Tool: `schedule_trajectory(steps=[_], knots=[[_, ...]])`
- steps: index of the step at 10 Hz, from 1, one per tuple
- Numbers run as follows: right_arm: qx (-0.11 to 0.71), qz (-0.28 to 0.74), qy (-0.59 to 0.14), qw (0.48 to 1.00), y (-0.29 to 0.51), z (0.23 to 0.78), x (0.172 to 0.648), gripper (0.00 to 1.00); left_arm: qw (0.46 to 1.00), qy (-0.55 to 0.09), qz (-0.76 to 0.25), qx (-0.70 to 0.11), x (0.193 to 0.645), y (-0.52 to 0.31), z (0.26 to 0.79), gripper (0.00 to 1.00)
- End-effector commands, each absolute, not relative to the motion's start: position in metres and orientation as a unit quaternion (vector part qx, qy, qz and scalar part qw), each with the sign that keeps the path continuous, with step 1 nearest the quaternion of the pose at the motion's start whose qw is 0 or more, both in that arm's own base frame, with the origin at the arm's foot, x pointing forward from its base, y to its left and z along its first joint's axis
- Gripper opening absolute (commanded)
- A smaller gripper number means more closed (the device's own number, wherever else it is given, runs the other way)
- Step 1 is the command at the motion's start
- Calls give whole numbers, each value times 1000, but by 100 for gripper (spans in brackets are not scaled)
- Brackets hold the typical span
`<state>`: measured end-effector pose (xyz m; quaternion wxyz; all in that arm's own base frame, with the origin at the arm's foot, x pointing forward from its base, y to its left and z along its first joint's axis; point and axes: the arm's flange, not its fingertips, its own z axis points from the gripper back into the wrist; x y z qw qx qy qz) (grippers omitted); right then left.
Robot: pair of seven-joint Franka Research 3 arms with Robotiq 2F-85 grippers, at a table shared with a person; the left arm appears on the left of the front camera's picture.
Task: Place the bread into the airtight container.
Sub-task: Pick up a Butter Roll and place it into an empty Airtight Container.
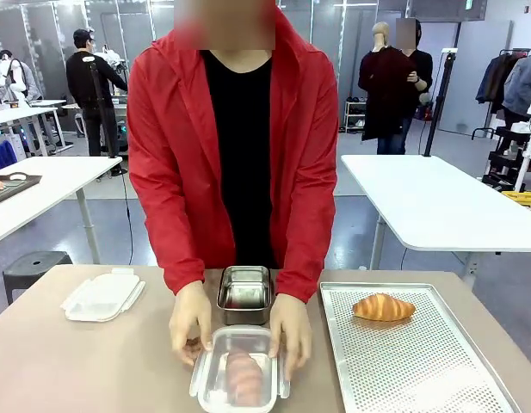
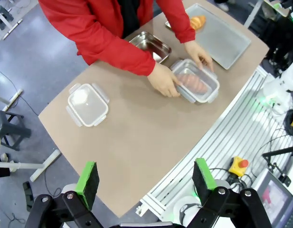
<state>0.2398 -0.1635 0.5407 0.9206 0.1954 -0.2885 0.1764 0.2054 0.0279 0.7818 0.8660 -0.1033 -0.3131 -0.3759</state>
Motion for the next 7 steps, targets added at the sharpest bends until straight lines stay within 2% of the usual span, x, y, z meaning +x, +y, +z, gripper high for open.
schedule_trajectory(steps=[1,7], knots=[[193,173,-298,919,-167,544,238,100,865,-313,-378,-103,206,27,783,100],[193,173,-298,919,-167,544,238,100,865,-313,-378,-103,206,27,783,100]])
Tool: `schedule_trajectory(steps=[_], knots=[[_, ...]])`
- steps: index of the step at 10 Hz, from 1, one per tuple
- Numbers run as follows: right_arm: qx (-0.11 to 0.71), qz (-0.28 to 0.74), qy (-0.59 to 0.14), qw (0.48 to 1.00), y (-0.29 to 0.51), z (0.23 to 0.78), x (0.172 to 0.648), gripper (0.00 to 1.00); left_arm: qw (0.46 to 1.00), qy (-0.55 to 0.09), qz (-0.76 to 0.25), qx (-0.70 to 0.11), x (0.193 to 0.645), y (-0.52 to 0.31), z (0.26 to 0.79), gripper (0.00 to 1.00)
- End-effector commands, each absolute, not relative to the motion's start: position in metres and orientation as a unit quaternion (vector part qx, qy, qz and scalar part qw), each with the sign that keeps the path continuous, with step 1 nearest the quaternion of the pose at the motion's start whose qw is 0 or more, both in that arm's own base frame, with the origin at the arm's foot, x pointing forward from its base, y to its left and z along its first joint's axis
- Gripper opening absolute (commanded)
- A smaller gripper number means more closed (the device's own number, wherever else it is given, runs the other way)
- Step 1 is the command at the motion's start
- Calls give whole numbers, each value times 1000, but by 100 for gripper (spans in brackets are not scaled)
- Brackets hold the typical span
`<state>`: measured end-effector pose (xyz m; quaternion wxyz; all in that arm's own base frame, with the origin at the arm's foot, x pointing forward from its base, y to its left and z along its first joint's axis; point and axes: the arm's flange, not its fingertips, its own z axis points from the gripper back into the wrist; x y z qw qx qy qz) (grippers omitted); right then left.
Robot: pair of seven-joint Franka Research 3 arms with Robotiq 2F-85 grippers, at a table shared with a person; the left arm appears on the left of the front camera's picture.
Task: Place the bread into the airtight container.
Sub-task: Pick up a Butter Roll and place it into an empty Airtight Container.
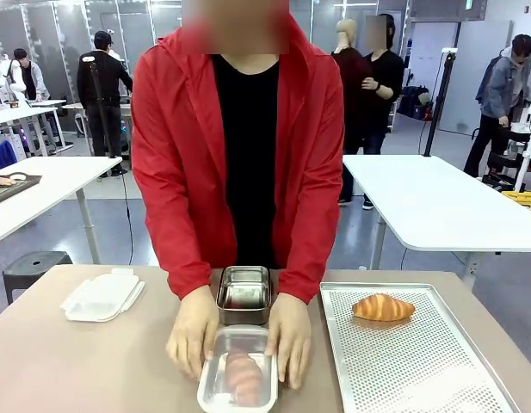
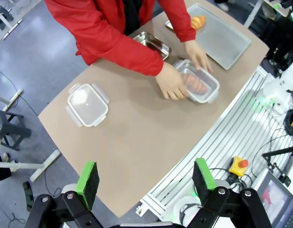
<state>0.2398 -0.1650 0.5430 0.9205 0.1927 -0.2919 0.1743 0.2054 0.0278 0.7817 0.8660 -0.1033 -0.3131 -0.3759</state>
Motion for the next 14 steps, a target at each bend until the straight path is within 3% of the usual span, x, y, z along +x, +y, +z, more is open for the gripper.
schedule_trajectory(steps=[1,8,11,14], knots=[[193,173,-298,919,-167,544,238,100,865,-313,-378,-103,206,27,783,100],[193,174,-292,920,-165,543,240,100,865,-313,-378,-103,206,27,783,100],[101,297,-294,903,-132,565,269,100,865,-313,-378,-103,206,27,783,100],[31,493,-265,828,-90,575,330,100,865,-313,-378,-103,206,27,783,100]])
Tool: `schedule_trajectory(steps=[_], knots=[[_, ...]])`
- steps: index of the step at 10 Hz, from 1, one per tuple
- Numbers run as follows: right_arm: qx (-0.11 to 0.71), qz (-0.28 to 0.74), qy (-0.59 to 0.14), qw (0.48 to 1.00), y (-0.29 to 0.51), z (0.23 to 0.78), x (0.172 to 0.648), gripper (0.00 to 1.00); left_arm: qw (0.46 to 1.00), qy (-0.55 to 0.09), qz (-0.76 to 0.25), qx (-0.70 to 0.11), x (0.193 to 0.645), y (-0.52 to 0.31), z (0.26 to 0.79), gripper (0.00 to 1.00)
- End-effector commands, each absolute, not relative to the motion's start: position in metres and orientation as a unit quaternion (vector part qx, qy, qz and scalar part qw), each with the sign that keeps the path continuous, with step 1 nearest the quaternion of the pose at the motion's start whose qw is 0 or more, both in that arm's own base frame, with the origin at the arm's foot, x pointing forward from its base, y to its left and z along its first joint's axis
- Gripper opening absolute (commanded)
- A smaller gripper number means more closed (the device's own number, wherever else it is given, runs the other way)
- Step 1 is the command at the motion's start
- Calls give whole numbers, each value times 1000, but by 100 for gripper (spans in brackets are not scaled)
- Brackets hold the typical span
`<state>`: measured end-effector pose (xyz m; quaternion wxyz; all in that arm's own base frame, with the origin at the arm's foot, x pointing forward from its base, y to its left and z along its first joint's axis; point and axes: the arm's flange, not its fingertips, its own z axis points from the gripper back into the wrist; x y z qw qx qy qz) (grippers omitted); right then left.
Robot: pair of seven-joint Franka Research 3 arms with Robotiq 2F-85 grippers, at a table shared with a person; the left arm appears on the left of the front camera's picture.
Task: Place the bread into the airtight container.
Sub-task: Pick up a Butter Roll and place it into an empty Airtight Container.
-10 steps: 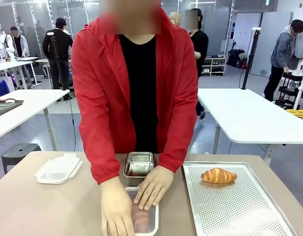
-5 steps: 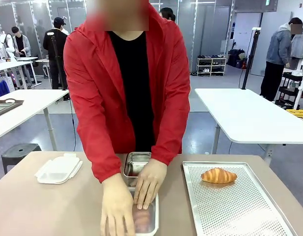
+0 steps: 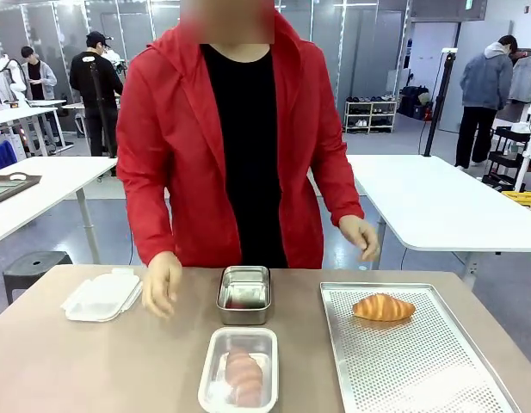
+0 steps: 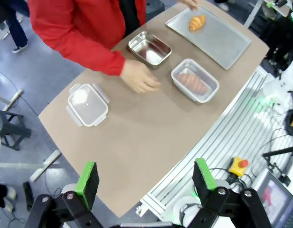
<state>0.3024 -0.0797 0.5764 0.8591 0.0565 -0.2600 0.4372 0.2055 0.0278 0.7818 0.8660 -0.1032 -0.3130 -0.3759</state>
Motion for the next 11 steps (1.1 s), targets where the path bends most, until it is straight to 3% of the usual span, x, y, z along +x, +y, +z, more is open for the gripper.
schedule_trajectory(steps=[1,6,11], knots=[[16,531,-257,807,-75,575,345,100,865,-313,-378,-103,206,27,783,100],[-52,603,-208,769,-8,529,434,100,865,-313,-378,-103,206,27,783,100],[-53,672,-136,726,44,444,505,100,865,-313,-378,-103,206,27,783,100]])
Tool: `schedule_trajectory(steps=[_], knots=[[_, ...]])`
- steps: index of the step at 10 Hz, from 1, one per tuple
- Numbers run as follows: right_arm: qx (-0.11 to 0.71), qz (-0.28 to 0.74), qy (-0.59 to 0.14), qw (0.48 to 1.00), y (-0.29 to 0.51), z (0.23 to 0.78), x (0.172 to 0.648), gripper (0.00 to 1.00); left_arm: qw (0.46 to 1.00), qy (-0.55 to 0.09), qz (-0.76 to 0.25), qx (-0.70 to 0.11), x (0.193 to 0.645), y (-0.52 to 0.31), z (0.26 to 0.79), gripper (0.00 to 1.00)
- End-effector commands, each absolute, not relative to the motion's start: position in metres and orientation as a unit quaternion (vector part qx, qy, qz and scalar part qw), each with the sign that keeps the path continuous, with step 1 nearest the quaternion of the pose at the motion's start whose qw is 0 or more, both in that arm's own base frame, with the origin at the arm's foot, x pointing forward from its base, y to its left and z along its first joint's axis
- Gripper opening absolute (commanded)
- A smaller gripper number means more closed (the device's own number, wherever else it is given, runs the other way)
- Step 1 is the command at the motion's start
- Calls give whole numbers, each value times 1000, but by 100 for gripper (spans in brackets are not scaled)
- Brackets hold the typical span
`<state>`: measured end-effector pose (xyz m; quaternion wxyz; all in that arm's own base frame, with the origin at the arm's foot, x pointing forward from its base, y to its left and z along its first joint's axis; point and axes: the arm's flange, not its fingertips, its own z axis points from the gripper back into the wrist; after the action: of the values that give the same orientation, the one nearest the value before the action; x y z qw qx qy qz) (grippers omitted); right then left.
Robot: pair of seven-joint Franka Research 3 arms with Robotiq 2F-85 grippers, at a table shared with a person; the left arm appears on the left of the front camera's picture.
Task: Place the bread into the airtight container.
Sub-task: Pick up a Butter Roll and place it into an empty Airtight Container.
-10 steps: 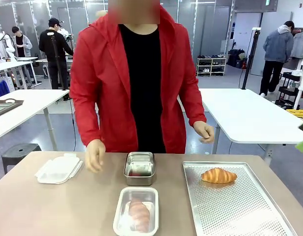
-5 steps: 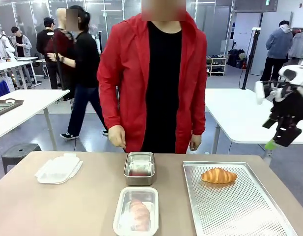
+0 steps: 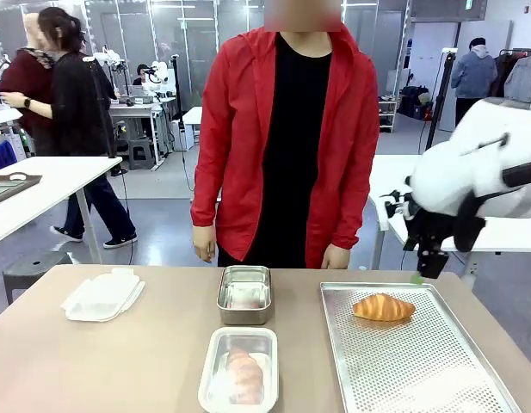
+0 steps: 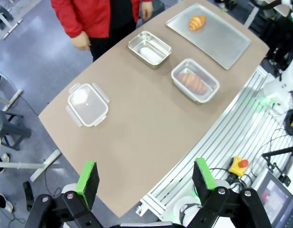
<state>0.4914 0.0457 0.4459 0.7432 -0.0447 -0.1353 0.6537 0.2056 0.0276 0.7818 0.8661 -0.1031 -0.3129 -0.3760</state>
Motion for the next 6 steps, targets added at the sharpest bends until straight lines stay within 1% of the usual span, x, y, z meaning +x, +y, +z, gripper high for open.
schedule_trajectory(steps=[1,4,6], knots=[[-52,678,-130,721,49,429,511,100,865,-313,-378,-103,206,27,783,100],[-44,687,-116,716,54,391,526,100,865,-313,-378,-103,206,27,783,100],[-21,665,-119,737,52,386,528,100,865,-313,-378,-103,206,27,783,100]])
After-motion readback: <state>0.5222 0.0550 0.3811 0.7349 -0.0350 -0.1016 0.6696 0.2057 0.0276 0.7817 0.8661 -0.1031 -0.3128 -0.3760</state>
